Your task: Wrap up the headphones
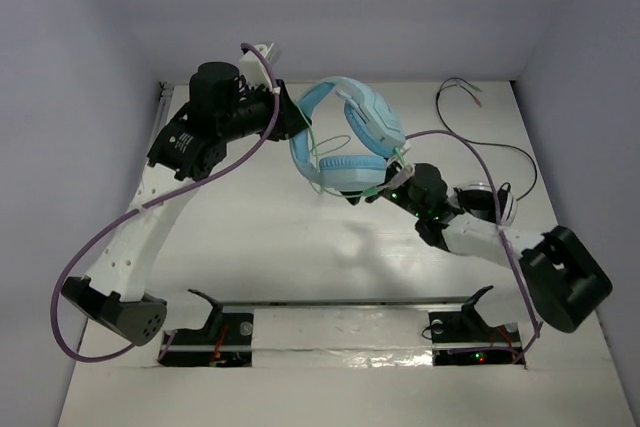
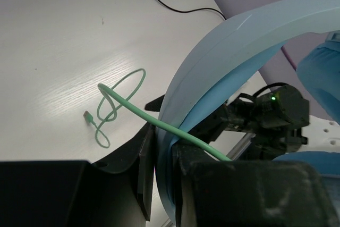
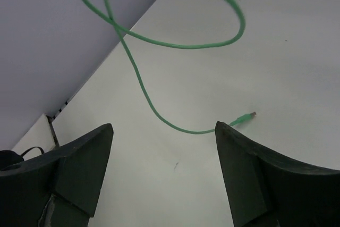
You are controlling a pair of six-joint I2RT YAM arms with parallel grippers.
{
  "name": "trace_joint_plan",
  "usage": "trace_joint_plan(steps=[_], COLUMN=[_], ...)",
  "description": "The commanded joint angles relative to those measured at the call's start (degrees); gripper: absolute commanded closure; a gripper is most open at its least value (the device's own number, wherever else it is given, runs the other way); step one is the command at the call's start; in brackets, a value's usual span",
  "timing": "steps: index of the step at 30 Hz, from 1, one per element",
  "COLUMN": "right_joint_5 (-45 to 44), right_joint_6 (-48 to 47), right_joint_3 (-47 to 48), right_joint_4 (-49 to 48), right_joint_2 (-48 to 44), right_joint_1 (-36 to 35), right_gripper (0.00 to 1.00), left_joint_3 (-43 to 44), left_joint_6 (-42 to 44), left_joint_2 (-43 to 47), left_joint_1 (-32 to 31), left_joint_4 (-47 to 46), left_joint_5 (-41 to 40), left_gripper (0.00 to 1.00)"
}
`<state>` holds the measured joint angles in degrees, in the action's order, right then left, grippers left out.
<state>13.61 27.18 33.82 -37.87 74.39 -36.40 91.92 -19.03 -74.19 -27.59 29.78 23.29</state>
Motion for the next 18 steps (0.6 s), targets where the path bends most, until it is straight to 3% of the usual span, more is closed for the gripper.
trace_joint_plan(steps=[1, 3, 7, 9, 12, 15, 16, 18], right_joint_5=[8.18, 10.82, 12.68, 5.52, 3.7, 6.42, 7.65, 8.98], right_joint_6=[3.23, 4.28, 6.39, 5.61, 3.16, -0.79, -1.86, -4.58], right_joint_3=[0.27, 4.64, 7.57, 5.65, 2.21, 2.83, 2.91, 3.0], right_joint_4=[-19.33, -22.15, -27.95, -28.58, -25.69, -16.91, -14.8, -7.94], right_joint_2=[7.24, 15.12, 20.79, 19.22, 14.92, 10.26, 9.03, 5.17], right_joint_1=[0.28, 0.28, 0.28, 0.28, 2.03, 3.17, 3.18, 3.18], right_gripper=[0.16, 0.15, 0.16, 0.19, 0.36, 0.8, 0.84, 0.82], left_joint_3=[4.06, 3.88, 4.15, 3.8, 0.29, -3.32, -4.46, -5.08], left_joint_6=[-3.82, -4.35, -3.57, -2.43, -0.49, 1.01, 1.44, 2.5], left_joint_2=[1.68, 1.6, 0.98, 1.59, 4.39, 7.03, 7.57, 8.79], left_joint_1=[0.26, 0.26, 0.26, 0.26, 0.26, 0.26, 0.26, 0.26], left_joint_4=[-3.15, -2.97, 0.7, 3.16, 6.16, 8.71, 9.93, 10.82], left_joint_5=[1.32, 1.67, 2.73, 1.94, 1.23, -0.52, -2.35, -4.12], left_gripper=[1.0, 1.0, 1.0, 1.0, 1.0, 1.0, 1.0, 1.0])
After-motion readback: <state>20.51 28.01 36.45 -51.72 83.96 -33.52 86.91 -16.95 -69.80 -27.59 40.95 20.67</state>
